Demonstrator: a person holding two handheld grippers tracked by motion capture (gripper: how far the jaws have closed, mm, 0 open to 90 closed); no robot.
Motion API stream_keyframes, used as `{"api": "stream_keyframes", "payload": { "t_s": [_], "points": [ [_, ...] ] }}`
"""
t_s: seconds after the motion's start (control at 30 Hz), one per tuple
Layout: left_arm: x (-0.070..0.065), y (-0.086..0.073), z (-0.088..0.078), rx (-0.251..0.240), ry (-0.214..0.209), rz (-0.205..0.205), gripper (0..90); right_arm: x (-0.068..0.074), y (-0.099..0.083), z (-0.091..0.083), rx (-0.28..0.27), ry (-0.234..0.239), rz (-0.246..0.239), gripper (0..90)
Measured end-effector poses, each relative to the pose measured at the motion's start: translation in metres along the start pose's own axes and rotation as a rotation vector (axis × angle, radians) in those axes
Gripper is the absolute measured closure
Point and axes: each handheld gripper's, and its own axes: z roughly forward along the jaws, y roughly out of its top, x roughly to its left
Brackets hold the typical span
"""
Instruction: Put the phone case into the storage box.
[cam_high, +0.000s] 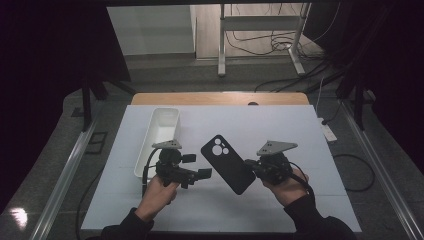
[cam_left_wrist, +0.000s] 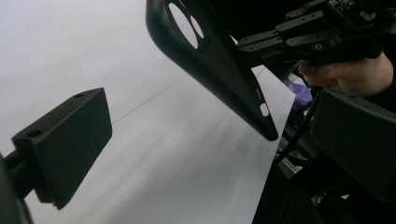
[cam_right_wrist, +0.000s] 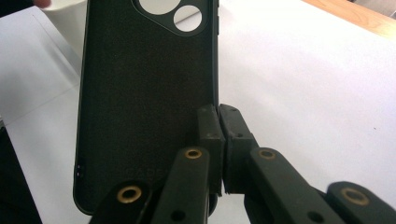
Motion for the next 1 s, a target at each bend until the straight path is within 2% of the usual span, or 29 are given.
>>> {"api": "stream_keyframes", "payload": {
  "t_s": [0.53,0.8,1.0],
  "points": [
    [0.004,0.004,0.024,0.023,-0.047,-0.035,0.0,0.013,0.003,0.003,-0.010,0.019,-0.014,88.2],
    [0.005,0.006,0.031,0.036,-0.031,-0.034,0.4,0.017,0.004,0.005,-0.012,0.021,-0.020,88.2],
    [0.007,0.005,0.033,0.031,-0.048,-0.058,1.4,0.018,0.004,0.004,-0.022,0.015,-0.027,88.1]
  ]
}}
